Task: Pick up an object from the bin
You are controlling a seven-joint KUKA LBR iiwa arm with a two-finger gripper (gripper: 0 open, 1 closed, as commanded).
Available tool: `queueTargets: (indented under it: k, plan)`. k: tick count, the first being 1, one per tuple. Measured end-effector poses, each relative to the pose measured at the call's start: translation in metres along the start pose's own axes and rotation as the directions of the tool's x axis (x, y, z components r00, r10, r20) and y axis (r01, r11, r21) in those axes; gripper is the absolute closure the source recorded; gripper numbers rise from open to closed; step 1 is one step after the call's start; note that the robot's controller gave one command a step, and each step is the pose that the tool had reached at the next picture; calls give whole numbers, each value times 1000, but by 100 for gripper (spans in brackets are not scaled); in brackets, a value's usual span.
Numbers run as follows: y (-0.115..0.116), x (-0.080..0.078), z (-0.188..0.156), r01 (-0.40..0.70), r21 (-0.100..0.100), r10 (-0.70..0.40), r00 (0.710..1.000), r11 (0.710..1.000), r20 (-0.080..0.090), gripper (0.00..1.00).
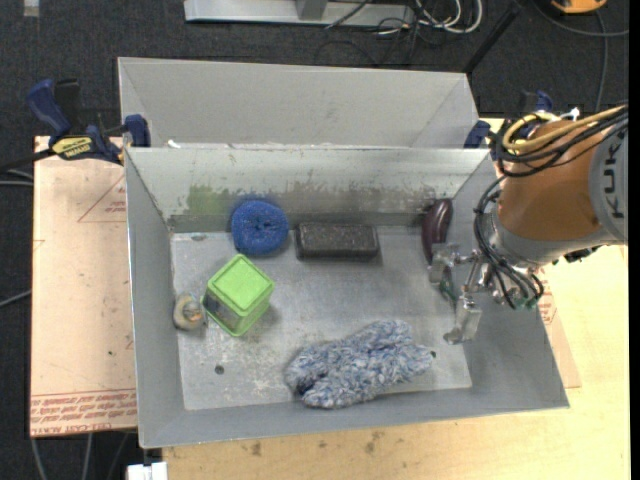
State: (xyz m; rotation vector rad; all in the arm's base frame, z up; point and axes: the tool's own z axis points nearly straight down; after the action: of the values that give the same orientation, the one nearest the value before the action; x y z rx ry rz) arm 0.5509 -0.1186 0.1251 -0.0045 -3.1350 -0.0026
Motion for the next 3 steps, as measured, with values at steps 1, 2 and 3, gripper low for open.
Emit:
queueTargets:
  k: [1, 2, 3]
  plan:
    - [0, -2, -5, 3, 1, -3, 1000, 1000, 7, 0]
    - [41, 3, 28, 13, 4, -13, 1000, 1000, 13, 0]
    - [75, 10, 48, 84, -2, -84, 996, 996, 2, 0]
